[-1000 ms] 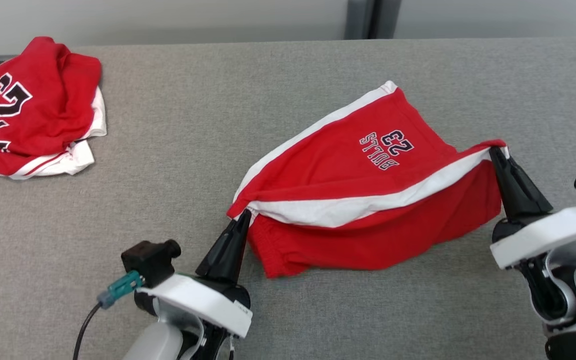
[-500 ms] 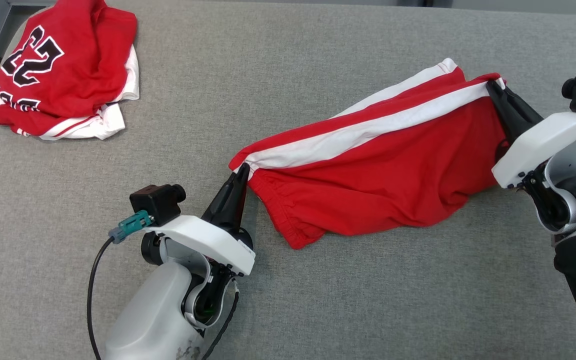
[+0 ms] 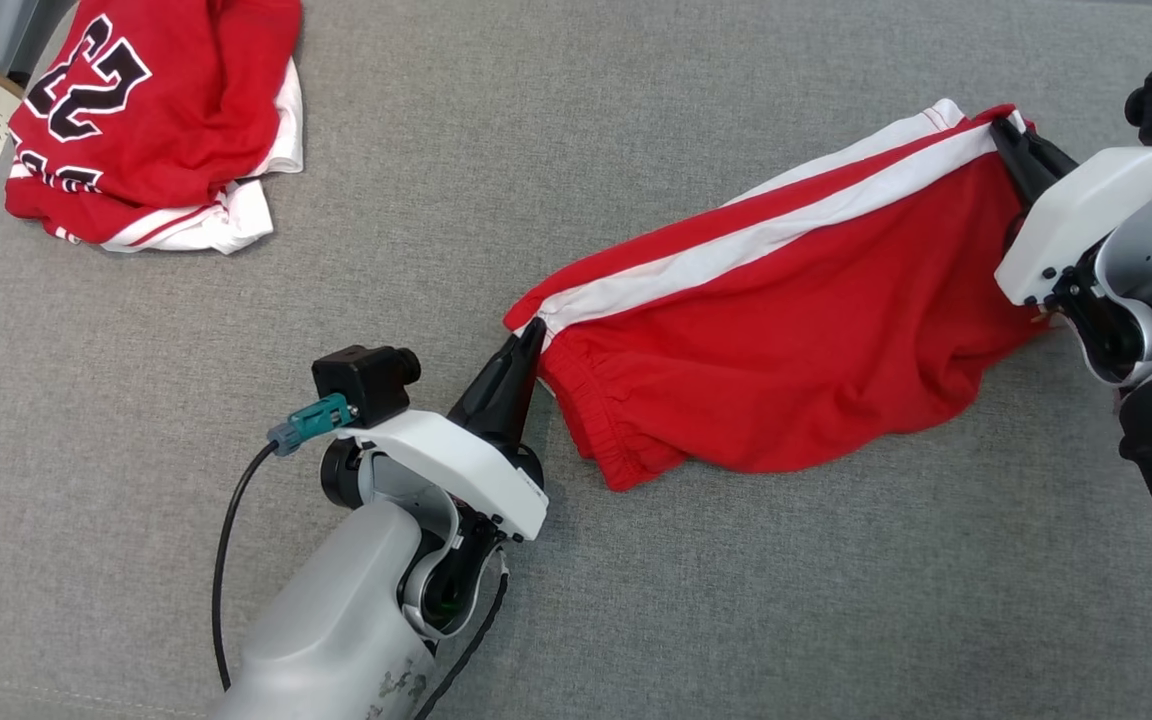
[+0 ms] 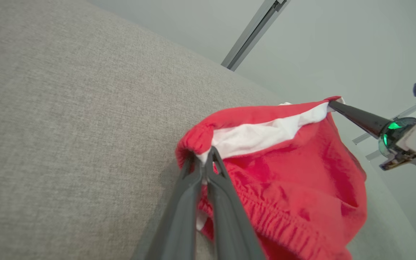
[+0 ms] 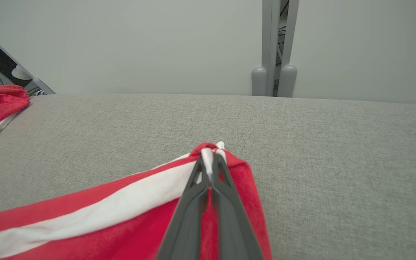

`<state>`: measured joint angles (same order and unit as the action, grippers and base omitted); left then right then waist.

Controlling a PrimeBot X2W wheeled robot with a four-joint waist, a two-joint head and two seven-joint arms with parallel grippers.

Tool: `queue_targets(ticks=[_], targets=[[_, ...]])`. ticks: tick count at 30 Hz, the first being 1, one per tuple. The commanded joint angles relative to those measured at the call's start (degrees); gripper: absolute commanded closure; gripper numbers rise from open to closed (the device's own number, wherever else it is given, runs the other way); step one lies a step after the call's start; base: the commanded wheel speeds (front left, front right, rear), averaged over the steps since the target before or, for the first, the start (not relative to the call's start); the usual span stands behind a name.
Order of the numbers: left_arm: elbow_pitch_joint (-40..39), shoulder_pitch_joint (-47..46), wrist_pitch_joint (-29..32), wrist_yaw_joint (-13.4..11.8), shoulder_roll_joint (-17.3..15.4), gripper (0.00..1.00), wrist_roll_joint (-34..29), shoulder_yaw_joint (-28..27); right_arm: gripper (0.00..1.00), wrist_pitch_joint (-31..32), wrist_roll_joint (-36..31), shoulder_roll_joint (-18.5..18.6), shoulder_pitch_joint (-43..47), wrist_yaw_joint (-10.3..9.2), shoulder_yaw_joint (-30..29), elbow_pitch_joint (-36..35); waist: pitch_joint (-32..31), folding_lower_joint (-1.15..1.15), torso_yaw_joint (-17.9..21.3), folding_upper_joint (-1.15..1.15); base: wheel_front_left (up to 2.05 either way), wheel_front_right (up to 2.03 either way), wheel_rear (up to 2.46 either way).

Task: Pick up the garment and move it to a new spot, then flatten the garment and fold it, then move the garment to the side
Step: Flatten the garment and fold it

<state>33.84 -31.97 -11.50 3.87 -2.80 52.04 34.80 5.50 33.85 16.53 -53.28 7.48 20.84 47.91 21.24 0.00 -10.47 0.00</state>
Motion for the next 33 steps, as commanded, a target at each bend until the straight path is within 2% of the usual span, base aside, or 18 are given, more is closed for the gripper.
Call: queue_targets(ticks=[1,6,7,8,9,10,11,14,21,28,33], targets=[[-0.04,-1.11,-0.31,-0.35,-0.22,1.0,0.34,0.39,1.0,-0.65,0.64,0.25,-1.35,0.03,0.51,1.41,0.11,0.0,-0.15,0.0,0.0,0.0,0.0],[-0.01,-1.93,-0.77,-0.85,-0.21,1.0,-0.56,2.22,1.0,-2.07,1.2,-0.11,-4.8,0.02,2.38,6.25,0.5,0.0,-0.75,0.0,0.0,0.0,0.0],[-0.24,-1.91,-0.81,-0.93,-0.21,1.0,-0.66,2.55,0.91,-2.37,1.31,-0.19,-5.36,0.02,2.75,7.21,0.55,0.0,-0.92,0.0,0.0,0.0,0.0],[-0.6,-2.04,-1.11,-0.9,-0.21,0.95,-1.02,2.9,0.74,-2.83,1.4,-0.29,-5.92,0.03,3.0,8.34,0.58,0.0,-1.1,0.0,0.0,0.0,0.0],[-0.95,-2.17,-1.37,-1.0,-0.2,0.72,-1.18,3.18,0.57,-3.51,1.3,-0.28,-6.51,0.03,3.15,9.25,0.59,0.0,-1.29,0.0,0.0,0.0,0.0],[-1.4,-2.25,-1.67,-1.09,-0.21,0.3,-1.53,3.39,0.21,-4.07,1.17,-0.45,-6.98,0.02,3.54,10.0,0.56,0.0,-1.46,0.0,0.0,0.0,0.0],[-1.81,-2.22,-1.99,-1.38,-0.21,0.0,-1.97,3.55,0.0,-4.65,1.27,-0.6,-7.3,0.03,3.91,10.76,0.51,0.0,-1.6,0.0,0.0,0.0,0.0],[-3.49,-1.2,-2.73,-1.98,-0.48,0.0,-3.63,3.66,0.0,-6.52,1.9,-0.86,-7.83,0.03,4.92,12.2,0.25,0.0,-1.84,0.0,0.0,0.0,0.0],[-10.07,3.36,-3.65,-4.13,-3.34,0.0,-8.27,2.15,0.0,-10.02,4.17,0.0,-7.73,0.03,7.43,13.04,-1.05,0.0,-1.37,0.0,0.0,0.0,0.0],[-19.54,11.19,-3.75,-7.58,-5.94,0.0,-14.18,-3.54,0.0,-11.6,6.67,2.23,-5.09,0.03,11.66,11.11,-3.48,0.0,0.13,0.0,0.0,0.0,0.0],[-24.33,17.04,-3.76,-9.1,-6.5,0.0,-17.24,-7.98,0.0,-10.98,8.23,3.54,-2.69,0.02,14.39,10.91,-5.7,0.0,1.09,0.0,0.0,0.0,0.0]])
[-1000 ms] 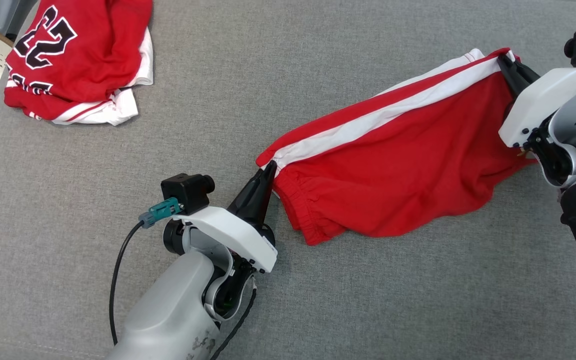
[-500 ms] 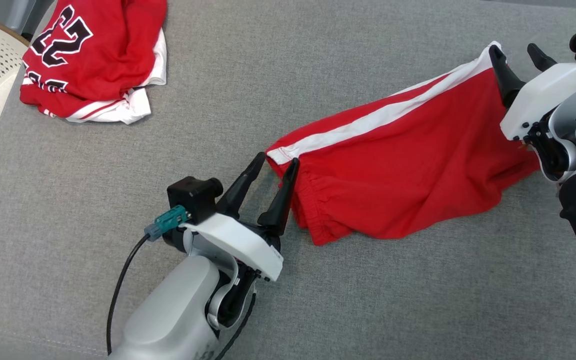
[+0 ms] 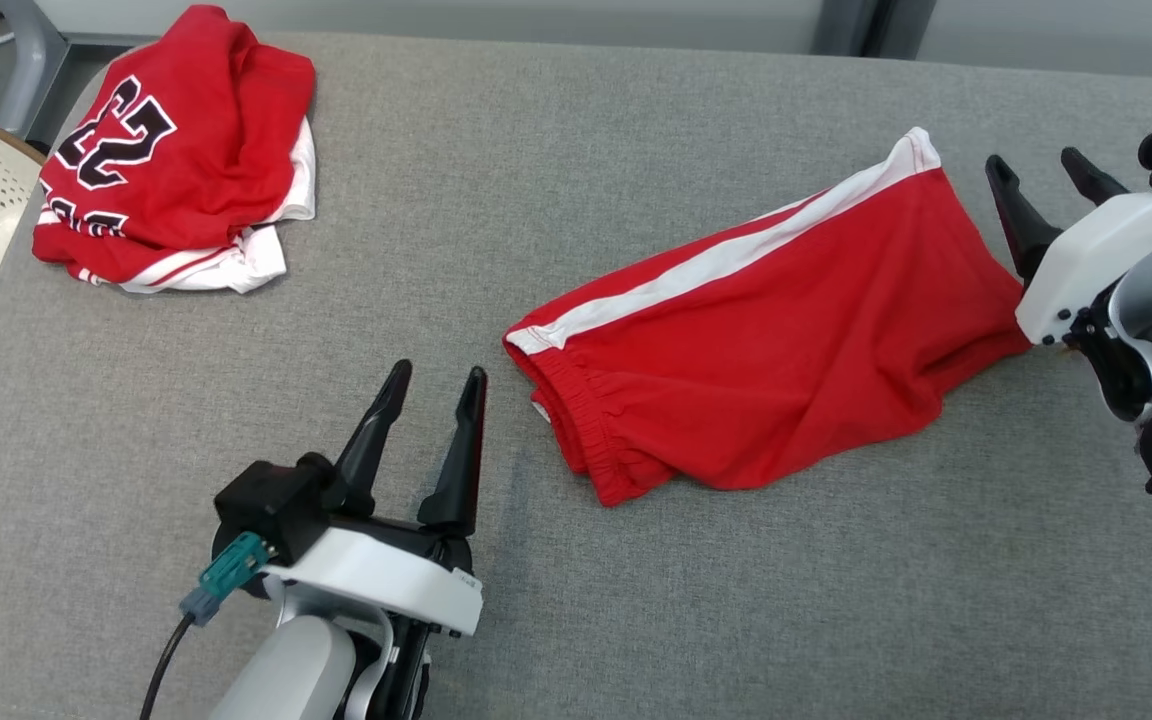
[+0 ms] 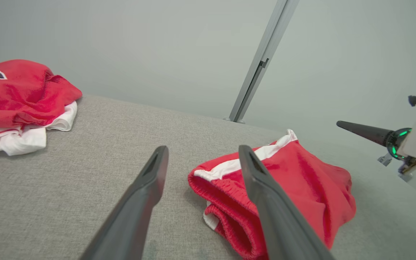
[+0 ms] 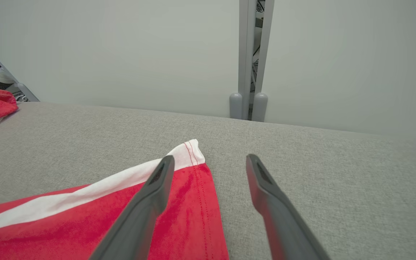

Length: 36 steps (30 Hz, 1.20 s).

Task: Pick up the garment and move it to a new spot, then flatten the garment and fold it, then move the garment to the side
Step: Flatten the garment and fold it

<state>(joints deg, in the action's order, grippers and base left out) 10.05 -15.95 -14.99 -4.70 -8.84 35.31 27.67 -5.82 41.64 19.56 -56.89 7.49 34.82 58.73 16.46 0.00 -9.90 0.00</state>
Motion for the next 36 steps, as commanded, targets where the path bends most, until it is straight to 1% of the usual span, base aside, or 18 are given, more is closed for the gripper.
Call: queue_targets(ticks=[1,6,8,12,20,27,28,29,30,31,32,33,36], targets=[[-1.29,2.12,-0.27,-0.6,-0.25,0.0,-0.79,-1.7,0.0,0.56,0.75,0.6,1.46,0.01,0.88,0.23,-1.34,0.0,0.68,0.0,0.0,0.0,0.0],[-3.67,6.35,-0.27,-1.39,0.3,0.0,-3.08,-4.81,0.0,3.06,1.84,0.88,3.16,0.01,3.24,1.78,-2.88,0.0,0.86,0.0,0.0,0.0,0.0],[-3.93,7.05,-0.27,-1.3,0.71,0.0,-3.08,-5.33,0.0,3.66,2.07,0.82,3.48,0.01,3.56,2.26,-3.03,0.0,0.7,0.0,0.0,0.0,0.0],[-4.32,8.51,-0.28,0.07,1.61,0.0,-3.47,-6.22,0.0,6.23,2.93,0.76,3.88,0.01,4.2,4.59,-3.02,0.0,-0.31,0.0,0.0,0.0,0.0],[-3.86,8.86,-0.27,1.21,3.08,0.0,-4.79,-7.38,0.0,9.71,3.69,-0.74,2.77,0.01,4.87,9.99,-1.8,0.0,-2.36,0.0,0.0,0.0,0.0],[-3.35,9.3,-0.28,2.0,3.81,0.0,-5.46,-8.63,0.0,12.98,4.51,-2.03,2.53,0.01,5.61,11.69,-1.75,0.0,-2.64,0.0,0.0,0.0,0.0],[-3.32,9.34,-0.27,2.02,3.9,0.0,-5.58,-8.83,0.05,13.53,4.54,-2.11,2.41,0.01,5.77,11.82,-1.76,0.0,-2.59,0.0,0.0,0.0,0.0],[-3.3,9.37,-0.28,2.16,3.98,0.0,-5.62,-9.02,0.4,13.82,4.58,-2.19,2.23,0.01,5.89,11.88,-1.77,0.0,-2.53,0.0,0.0,0.0,0.0],[-3.28,9.39,-0.28,2.21,4.07,0.0,-5.68,-9.13,0.54,14.11,4.62,-2.27,2.04,0.01,6.01,11.98,-1.75,0.0,-2.49,0.0,0.0,0.0,0.0],[-3.23,9.37,-0.27,2.39,4.17,0.0,-5.75,-9.25,0.62,14.48,4.74,-2.42,1.88,0.01,6.11,11.99,-1.73,0.0,-2.45,0.0,0.0,0.0,0.0],[-3.1,9.28,-0.27,2.61,4.33,0.0,-5.8,-9.5,0.85,15.01,5.22,-2.64,1.67,0.01,6.14,11.86,-1.67,0.0,-2.36,0.0,0.0,0.0,0.0],[-3.03,9.25,-0.27,2.62,4.4,0.0,-5.89,-9.64,1.0,14.99,5.4,-2.6,1.54,0.01,6.09,11.81,-1.62,0.0,-2.31,0.0,0.0,0.0,0.0],[-2.88,9.17,-0.28,2.82,4.57,0.0,-6.16,-10.06,1.0,14.02,6.55,-2.8,1.69,0.01,5.41,11.6,-1.51,0.0,-1.99,0.0,0.0,0.0,0.0]])
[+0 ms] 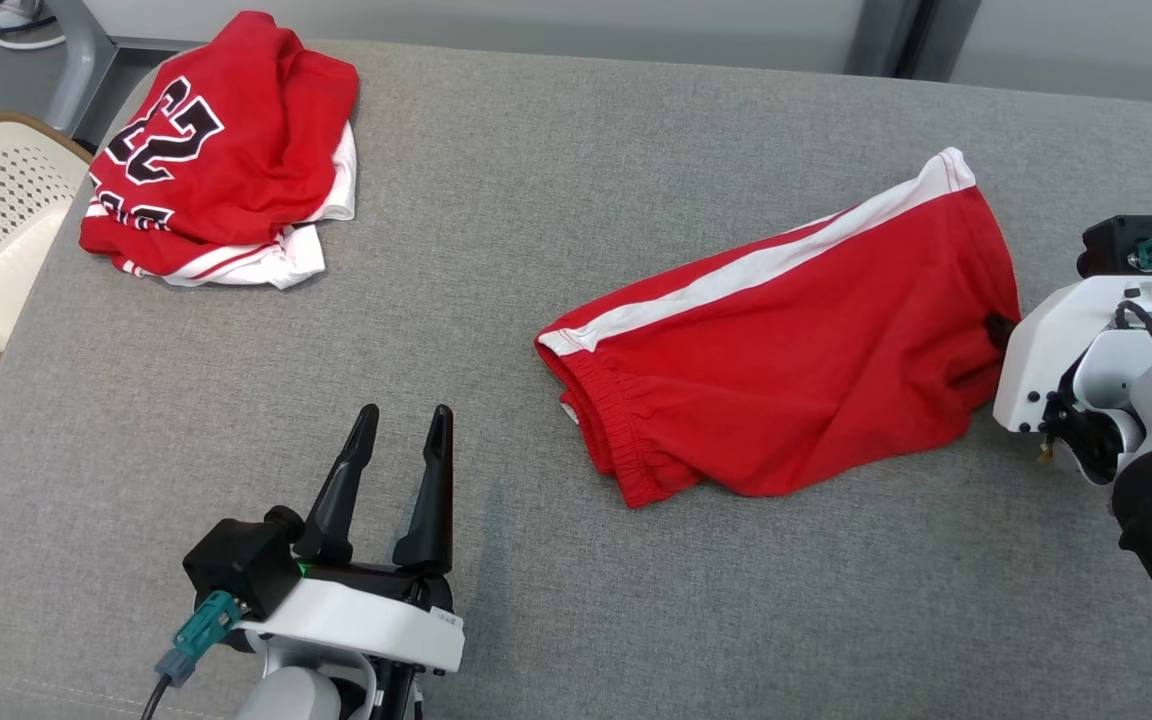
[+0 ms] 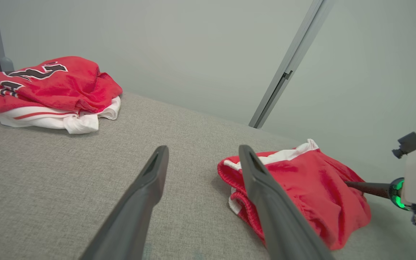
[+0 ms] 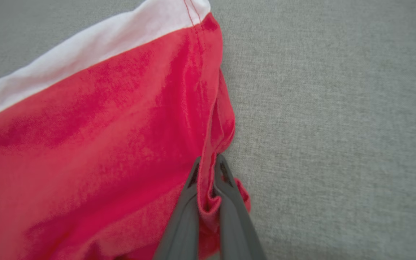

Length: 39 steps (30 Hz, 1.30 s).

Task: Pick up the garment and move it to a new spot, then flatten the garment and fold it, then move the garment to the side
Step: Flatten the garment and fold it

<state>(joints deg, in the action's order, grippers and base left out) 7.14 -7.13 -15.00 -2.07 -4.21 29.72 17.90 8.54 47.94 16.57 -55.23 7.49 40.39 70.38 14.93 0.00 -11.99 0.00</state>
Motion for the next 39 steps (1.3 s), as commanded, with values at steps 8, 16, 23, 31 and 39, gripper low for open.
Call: queue_targets(ticks=[8,16,23,31,39], targets=[[0.22,0.86,-0.26,0.44,0.13,0.0,-1.16,-1.05,1.0,-5.24,5.67,0.87,3.22,0.01,-2.77,-5.24,-0.74,0.0,2.7,0.0,0.0,0.0,0.0],[0.32,1.75,-0.26,0.62,-0.2,0.0,-1.44,-1.46,1.0,-10.58,10.97,2.89,11.33,0.01,-3.76,-13.81,-2.17,0.0,6.96,0.0,0.0,0.0,0.0],[-0.04,2.41,0.09,0.36,-1.06,0.0,-1.36,-1.47,1.0,-17.46,13.85,3.18,19.42,0.01,-5.24,-18.86,-3.2,0.0,11.11,0.0,0.0,0.0,0.0],[-0.63,3.41,0.61,-0.13,-1.64,0.0,-1.39,-1.03,1.0,-22.38,14.57,2.05,25.62,0.01,-8.14,-21.22,-4.5,0.0,13.37,0.0,0.0,0.0,0.0],[-0.89,4.24,1.03,-0.42,-1.78,0.0,-1.07,-0.52,1.0,-23.22,13.63,1.08,29.61,0.01,-11.27,-21.32,-5.46,0.0,13.81,0.0,0.0,0.0,0.0]])
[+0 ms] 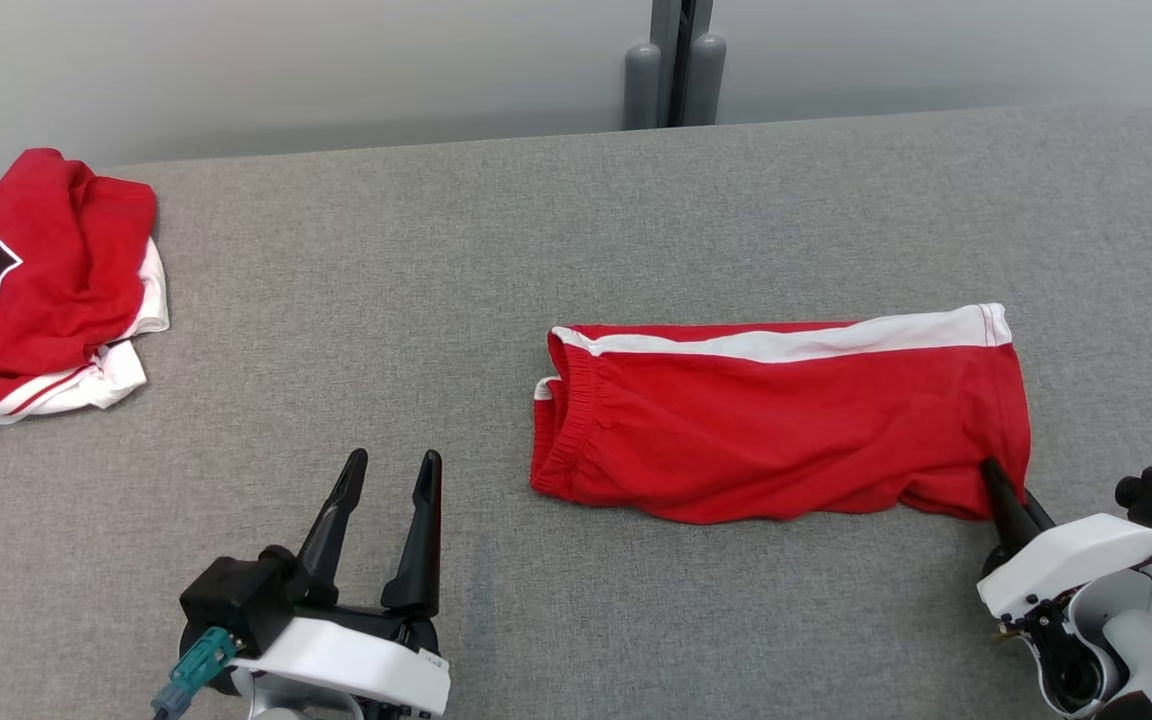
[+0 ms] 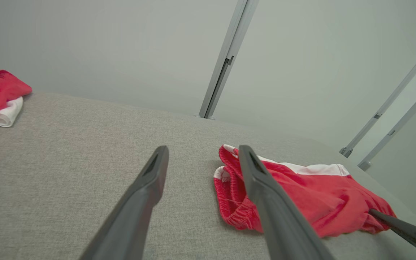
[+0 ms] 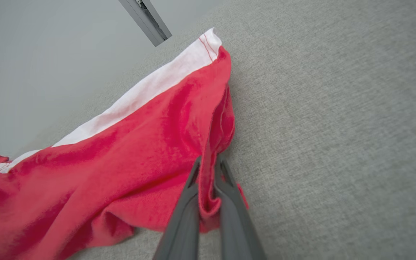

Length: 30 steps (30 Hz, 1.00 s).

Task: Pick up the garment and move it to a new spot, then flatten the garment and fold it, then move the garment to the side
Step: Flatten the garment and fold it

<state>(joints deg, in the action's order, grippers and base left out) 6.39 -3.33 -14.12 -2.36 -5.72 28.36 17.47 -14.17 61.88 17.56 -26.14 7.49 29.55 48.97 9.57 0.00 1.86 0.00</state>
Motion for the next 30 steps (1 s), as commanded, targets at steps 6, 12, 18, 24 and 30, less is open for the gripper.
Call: queue_targets(ticks=[6,12,18,24,30], targets=[[0.16,0.41,0.28,-0.16,-0.45,0.0,0.4,0.26,1.0,-0.35,-0.56,-0.71,0.11,0.01,-1.74,-1.19,-0.81,0.0,-0.45,0.0,0.0,0.0,0.0],[0.42,0.19,0.24,-0.13,-0.3,0.0,0.68,0.65,1.0,0.81,-2.82,-0.44,-2.2,0.01,-1.4,-5.24,-1.55,0.0,-1.58,0.0,0.0,0.0,0.0],[0.48,0.13,0.1,-0.22,-0.04,0.0,0.9,1.11,1.0,3.79,-6.82,-1.57,-5.43,0.02,0.32,-10.3,-2.32,0.0,-3.25,0.0,0.0,0.0,0.0],[0.67,-0.08,-0.01,-0.12,0.04,0.0,1.08,1.31,1.0,7.99,-10.46,-4.1,-6.87,0.01,3.35,-13.9,-2.82,0.0,-4.92,0.0,0.0,0.0,0.0],[0.84,-0.44,-0.24,-0.1,0.21,0.0,1.35,1.39,1.0,13.27,-13.65,-6.85,-5.79,0.01,7.33,-16.4,-2.85,0.0,-6.64,0.0,0.0,0.0,0.0]])
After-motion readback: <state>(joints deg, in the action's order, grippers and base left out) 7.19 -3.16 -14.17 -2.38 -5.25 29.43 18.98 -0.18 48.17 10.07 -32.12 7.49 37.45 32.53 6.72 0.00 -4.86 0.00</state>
